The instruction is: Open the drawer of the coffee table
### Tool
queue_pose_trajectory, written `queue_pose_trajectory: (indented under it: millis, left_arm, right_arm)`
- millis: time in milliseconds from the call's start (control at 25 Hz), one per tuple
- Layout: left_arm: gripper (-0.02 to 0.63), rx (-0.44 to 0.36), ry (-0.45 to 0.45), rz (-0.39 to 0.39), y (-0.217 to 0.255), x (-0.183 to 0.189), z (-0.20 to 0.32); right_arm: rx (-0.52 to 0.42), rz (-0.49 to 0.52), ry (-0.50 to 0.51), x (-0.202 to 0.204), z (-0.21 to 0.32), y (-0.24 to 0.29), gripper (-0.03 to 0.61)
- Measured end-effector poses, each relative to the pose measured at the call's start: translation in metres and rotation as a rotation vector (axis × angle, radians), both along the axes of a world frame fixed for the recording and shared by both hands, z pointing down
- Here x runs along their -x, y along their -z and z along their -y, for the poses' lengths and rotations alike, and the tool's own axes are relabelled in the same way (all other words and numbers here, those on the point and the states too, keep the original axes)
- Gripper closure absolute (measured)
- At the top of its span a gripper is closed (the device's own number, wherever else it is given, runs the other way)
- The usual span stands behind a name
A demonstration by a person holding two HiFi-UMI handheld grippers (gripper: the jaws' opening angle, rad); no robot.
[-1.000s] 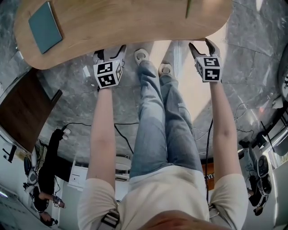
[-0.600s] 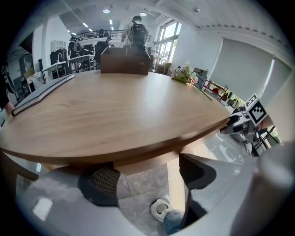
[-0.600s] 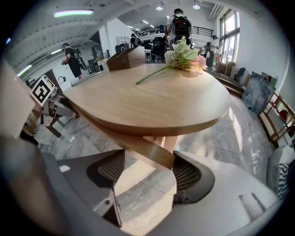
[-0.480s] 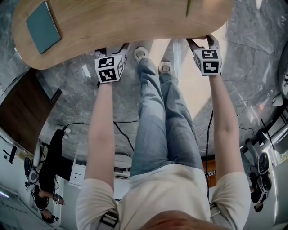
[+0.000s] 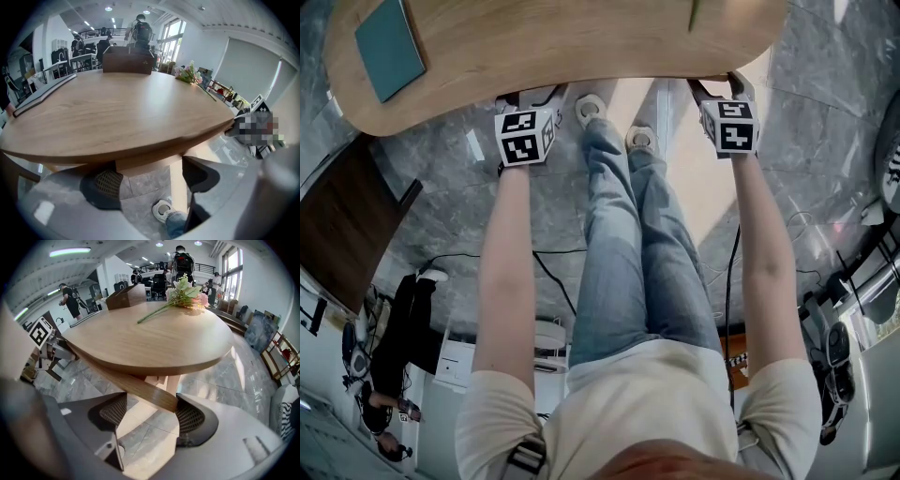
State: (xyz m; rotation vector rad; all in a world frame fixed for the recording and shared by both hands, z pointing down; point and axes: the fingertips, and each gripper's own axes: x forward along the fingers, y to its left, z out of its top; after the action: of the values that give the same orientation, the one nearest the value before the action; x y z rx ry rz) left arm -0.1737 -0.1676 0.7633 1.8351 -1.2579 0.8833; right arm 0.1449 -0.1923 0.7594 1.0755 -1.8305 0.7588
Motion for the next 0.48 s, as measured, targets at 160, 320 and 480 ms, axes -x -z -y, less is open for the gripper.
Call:
queue_pose_trajectory:
  millis: [160,320,480]
  left_arm:
    - [0.216,0.008,0.0,0.0,0.001,0.0,-0.011]
    - [0.216,0.019,0.004,0.005,0.001,0.0,-0.027]
    - [0.216,0.023,0.004,0.008,0.001,-0.002,-0.039]
  right_arm:
    - [0.004,-0.001,0.001,0.0,-0.011,0.001,0.255]
    - [0.018,-0.002,-0.005,-0.001,-0.026,0.001,0.255]
    - [0.02,-0.003,-0.006,-0.003,-0.038,0.001,0.255]
